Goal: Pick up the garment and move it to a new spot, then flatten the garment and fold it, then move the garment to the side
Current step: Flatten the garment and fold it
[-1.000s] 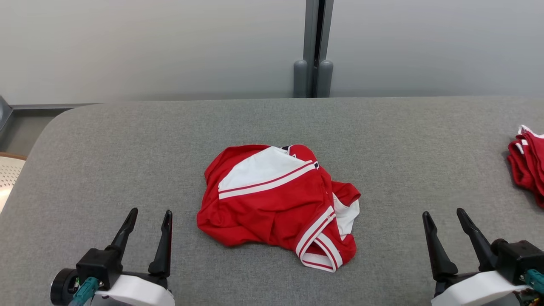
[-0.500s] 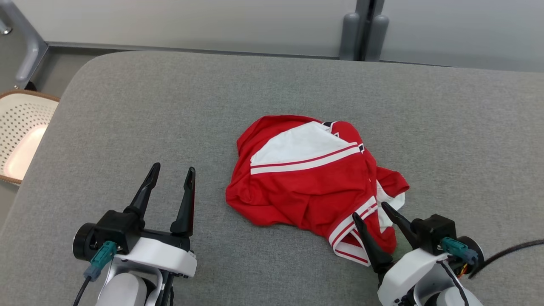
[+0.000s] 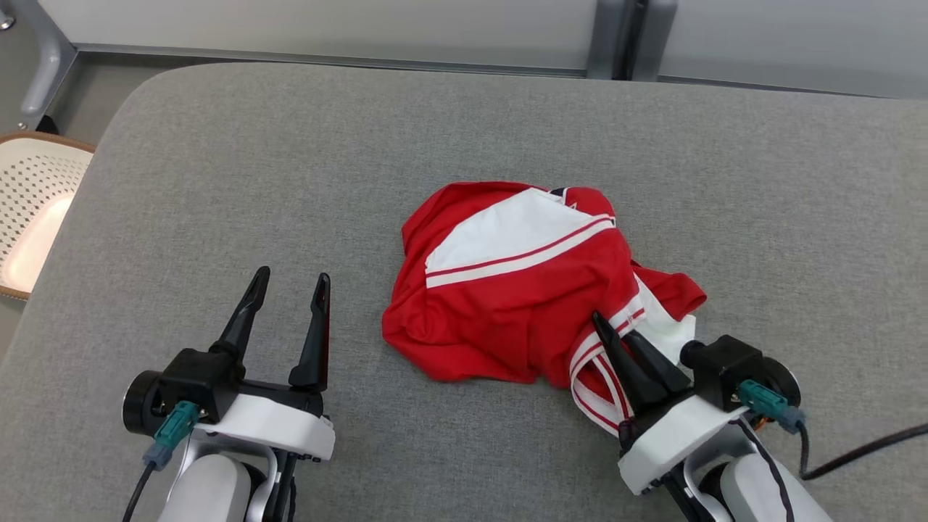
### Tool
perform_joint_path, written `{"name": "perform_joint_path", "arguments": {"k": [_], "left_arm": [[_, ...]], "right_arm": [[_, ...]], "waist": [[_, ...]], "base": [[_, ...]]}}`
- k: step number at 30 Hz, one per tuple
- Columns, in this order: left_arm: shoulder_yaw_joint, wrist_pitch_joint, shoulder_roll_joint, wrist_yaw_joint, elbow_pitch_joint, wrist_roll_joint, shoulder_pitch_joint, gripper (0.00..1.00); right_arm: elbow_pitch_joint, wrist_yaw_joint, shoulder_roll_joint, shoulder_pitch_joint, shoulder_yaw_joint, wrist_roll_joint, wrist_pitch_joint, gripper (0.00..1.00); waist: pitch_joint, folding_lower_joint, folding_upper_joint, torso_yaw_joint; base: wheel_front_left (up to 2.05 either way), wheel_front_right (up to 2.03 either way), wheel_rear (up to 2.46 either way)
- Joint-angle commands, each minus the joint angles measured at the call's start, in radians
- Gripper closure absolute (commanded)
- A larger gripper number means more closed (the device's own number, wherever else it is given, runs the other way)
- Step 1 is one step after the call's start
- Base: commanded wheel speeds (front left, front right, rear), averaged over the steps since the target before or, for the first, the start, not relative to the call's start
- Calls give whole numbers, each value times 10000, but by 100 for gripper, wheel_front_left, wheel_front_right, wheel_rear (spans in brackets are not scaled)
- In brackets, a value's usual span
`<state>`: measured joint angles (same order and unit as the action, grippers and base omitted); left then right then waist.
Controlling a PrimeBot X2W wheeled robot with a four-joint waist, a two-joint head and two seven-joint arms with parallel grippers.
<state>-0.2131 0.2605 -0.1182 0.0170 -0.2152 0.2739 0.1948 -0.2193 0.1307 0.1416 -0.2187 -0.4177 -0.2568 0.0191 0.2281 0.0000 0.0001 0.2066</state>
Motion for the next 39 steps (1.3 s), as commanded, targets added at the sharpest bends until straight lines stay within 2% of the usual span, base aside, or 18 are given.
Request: {"name": "perform_joint_path", "arguments": {"k": [1,7,10,11,14,18,19,20,21,22,25,28,33,39], "left_arm": [[66,46,-66,42,28,-71,200,0],[147,50,-90,62,96,-164,155,0],[148,50,-66,84,110,-203,153,0],[148,50,-66,84,110,-203,153,0],[184,49,-41,87,141,-195,137,0],[225,50,-40,117,148,-210,166,0],[239,50,-41,122,156,-216,190,0],[253,50,-39,130,149,-222,211,0],[259,50,-35,133,144,-235,219,0],[275,50,-39,139,136,-249,222,0],[304,51,-61,157,111,-266,219,0],[340,51,-92,153,99,-311,175,0],[389,51,-122,149,85,-341,62,0],[408,51,-100,130,48,-367,-95,0]], "right_arm": [[334,0,16,-120,96,12,190,100],[1280,-2,36,432,1491,177,344,100],[1317,-2,-28,1002,2606,216,208,100],[1317,-2,-28,1002,2606,216,208,100],[1079,0,-206,1608,3427,130,81,100],[193,-2,-361,2208,3773,-161,-93,100],[-123,-2,-436,2278,3791,-342,-162,96],[-506,-2,-420,2344,3718,-278,-299,65],[-778,-6,-478,2322,3677,-525,-260,57],[-1045,-9,-496,2292,3613,-519,-191,0],[-1280,-13,-528,2016,3567,-669,220,0],[-930,-10,-433,1658,3648,-646,701,0],[330,-2,-155,1370,3709,-480,1079,0],[2007,-2,155,1451,3816,148,625,0]], "waist": [[-48,0,-1,-189],[-129,0,-1,-548],[-130,0,-1,-638],[-130,0,-1,-638],[-82,0,-1,-729],[38,0,-1,-838],[71,0,-1,-864],[84,0,-1,-882],[90,0,-1,-901],[101,0,-1,-919],[97,0,-1,-971],[40,0,-1,-1030],[-100,0,-1,-1097],[-413,0,-1,-1125]], "base": [[0,0,0],[0,0,0],[0,0,0],[0,0,0],[0,0,0],[0,0,0],[0,0,0],[0,0,0],[0,0,0],[0,0,0],[0,0,0],[0,0,0],[0,0,0],[0,0,0]]}}
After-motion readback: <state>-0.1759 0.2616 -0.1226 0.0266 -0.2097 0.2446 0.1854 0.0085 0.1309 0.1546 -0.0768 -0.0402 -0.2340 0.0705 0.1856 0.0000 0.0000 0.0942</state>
